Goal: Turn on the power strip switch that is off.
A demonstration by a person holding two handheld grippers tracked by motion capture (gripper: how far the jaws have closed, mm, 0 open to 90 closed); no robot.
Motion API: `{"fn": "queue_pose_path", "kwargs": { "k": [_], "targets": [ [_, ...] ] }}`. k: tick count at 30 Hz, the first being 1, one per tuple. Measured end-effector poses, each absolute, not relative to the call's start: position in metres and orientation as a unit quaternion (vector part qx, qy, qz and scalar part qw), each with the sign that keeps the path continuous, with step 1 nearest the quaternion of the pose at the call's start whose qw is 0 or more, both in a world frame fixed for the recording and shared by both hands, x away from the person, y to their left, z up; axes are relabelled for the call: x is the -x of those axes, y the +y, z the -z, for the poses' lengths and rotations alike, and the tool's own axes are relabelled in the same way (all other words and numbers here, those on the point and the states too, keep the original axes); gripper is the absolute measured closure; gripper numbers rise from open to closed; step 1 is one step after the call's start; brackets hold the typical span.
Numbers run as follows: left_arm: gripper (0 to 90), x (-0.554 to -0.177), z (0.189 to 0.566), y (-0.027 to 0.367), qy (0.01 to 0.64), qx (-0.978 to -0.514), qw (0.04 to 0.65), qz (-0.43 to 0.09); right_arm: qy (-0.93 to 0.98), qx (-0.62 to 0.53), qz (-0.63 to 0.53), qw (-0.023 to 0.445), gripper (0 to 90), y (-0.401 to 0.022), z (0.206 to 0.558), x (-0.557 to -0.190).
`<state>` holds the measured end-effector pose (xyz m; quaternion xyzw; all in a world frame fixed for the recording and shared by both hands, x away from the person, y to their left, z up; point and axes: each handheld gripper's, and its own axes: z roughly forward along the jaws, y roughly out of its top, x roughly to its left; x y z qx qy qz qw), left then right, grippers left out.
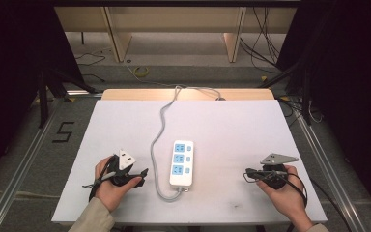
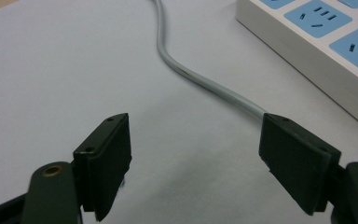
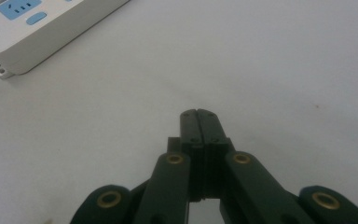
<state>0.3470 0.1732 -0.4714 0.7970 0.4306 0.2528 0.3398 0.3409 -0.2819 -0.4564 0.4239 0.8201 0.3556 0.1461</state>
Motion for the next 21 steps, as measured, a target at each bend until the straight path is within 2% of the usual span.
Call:
{"fn": "queue_pose_path", "kwargs": {
  "k": [21],
  "targets": [
    [25.1, -0.347, 0.471, 0.172, 0.428, -0.8, 0.337, -0.25, 0.831, -0.429, -0.335, 0.115, 90.0, -0.272, 0.444, -0.35]
  ]
}}
